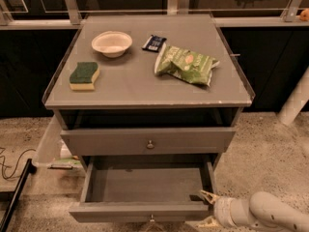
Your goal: Open middle drawer
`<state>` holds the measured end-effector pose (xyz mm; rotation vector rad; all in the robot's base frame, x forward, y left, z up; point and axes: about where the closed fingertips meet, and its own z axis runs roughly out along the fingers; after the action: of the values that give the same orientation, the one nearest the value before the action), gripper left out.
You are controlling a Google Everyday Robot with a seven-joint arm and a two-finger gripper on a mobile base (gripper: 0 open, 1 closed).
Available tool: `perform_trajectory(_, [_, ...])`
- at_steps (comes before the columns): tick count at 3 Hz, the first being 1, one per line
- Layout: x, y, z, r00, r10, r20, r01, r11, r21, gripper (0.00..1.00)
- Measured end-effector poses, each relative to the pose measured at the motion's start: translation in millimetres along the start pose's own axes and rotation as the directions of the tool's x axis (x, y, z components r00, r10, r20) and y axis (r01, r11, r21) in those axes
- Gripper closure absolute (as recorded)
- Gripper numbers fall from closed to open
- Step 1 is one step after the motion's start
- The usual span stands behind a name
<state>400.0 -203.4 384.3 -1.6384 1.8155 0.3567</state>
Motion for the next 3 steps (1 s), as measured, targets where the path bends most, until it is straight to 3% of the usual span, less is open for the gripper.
perform_trajectory(2, [-4.6,-13.8,-2.4,1.000,0.000,0.000,0.000,1.0000,0.000,0.85])
perform_trajectory(3, [-5.8,-17.7,-3.1,1.000,0.000,0.000,0.000,1.0000,0.000,1.00])
